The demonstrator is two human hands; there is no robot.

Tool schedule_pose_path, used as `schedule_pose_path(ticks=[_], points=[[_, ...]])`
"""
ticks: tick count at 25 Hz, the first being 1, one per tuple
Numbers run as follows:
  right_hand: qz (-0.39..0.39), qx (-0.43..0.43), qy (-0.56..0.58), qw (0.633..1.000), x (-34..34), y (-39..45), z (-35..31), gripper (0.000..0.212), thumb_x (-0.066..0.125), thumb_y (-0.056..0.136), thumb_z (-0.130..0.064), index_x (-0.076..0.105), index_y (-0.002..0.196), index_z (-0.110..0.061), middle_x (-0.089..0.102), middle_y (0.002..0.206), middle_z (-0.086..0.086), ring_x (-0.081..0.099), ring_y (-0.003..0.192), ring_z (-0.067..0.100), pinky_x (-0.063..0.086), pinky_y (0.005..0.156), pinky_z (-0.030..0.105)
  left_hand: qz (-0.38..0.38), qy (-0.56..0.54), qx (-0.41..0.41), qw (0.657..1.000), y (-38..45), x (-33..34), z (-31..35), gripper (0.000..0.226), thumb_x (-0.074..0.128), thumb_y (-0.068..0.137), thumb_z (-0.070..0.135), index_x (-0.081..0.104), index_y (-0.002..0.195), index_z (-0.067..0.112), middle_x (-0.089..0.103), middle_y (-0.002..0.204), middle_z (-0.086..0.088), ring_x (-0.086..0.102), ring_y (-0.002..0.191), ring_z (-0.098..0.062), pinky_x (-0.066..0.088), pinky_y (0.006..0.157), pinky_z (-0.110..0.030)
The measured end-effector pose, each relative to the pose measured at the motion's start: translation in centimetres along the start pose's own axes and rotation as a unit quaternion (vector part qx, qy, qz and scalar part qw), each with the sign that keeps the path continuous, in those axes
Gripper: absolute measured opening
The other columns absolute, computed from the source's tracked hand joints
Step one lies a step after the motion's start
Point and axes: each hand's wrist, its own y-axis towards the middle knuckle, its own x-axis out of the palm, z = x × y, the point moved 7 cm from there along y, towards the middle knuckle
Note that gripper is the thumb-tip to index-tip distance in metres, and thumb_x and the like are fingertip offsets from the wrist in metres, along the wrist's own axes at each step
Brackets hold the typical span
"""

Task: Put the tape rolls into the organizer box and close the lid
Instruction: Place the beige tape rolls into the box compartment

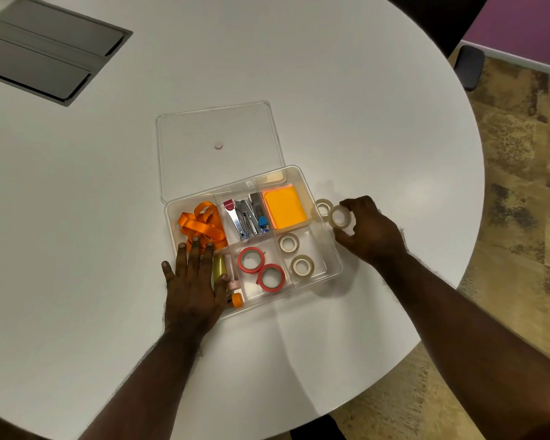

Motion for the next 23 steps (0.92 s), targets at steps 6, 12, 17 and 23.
schedule_pose_path(ticks=[6, 12, 17, 23], points=[[-0.076, -0.139, -0.098, 0.982, 1.8, -2.0, -6.5, 0.059, 0.067, 0.076, -0.043, 0.048, 0.129, -0.028, 0.054, 0.125, -0.002, 0.066, 0.085, 0.024, 0.049, 0.061, 0.03, 0.003, -0.006, 0.005, 1.0, -0.1, -0.3, 0.2, 0.076, 0.013, 0.093, 0.059, 0.022, 0.153, 0.013, 0.013, 0.162, -0.013, 0.007, 0.15, -0.036, 0.007, 0.118, -0.065], [-0.056, -0.109, -0.256, 0.959, 3.6, -2.5, -8.6, 0.038, 0.067, 0.082, -0.022, 0.059, 0.118, -0.013, 0.066, 0.102, 0.007, 0.068, 0.068, 0.027, 0.051, 0.058, 0.029, 0.006, -0.005, 0.008, 1.0, -0.1, -0.2, 0.3, 0.073, 0.021, 0.093, 0.056, 0.022, 0.152, 0.013, 0.013, 0.162, -0.013, 0.007, 0.149, -0.035, 0.007, 0.118, -0.065], [-0.01, -0.106, -0.272, 0.956, 3.5, -2.5, -10.0, 0.022, 0.08, 0.073, -0.022, 0.069, 0.089, -0.012, 0.072, 0.079, 0.006, 0.066, 0.049, 0.02, 0.051, 0.047, 0.025, 0.006, -0.011, 0.008, 1.0, -0.1, -0.3, 0.2, 0.076, 0.014, 0.093, 0.06, 0.023, 0.152, 0.013, 0.014, 0.162, -0.013, 0.008, 0.149, -0.035, 0.007, 0.117, -0.064], [0.053, -0.074, -0.143, 0.986, 0.1, -1.2, -7.8, 0.021, 0.062, 0.084, -0.019, 0.066, 0.104, -0.025, 0.065, 0.108, 0.001, 0.066, 0.062, 0.025, 0.047, 0.049, 0.027, -0.002, -0.004, 0.002, 1.0, 0.0, -0.1, 0.1, 0.08, 0.007, 0.091, 0.063, 0.02, 0.153, 0.014, 0.011, 0.163, -0.012, 0.005, 0.15, -0.034, 0.006, 0.118, -0.064]])
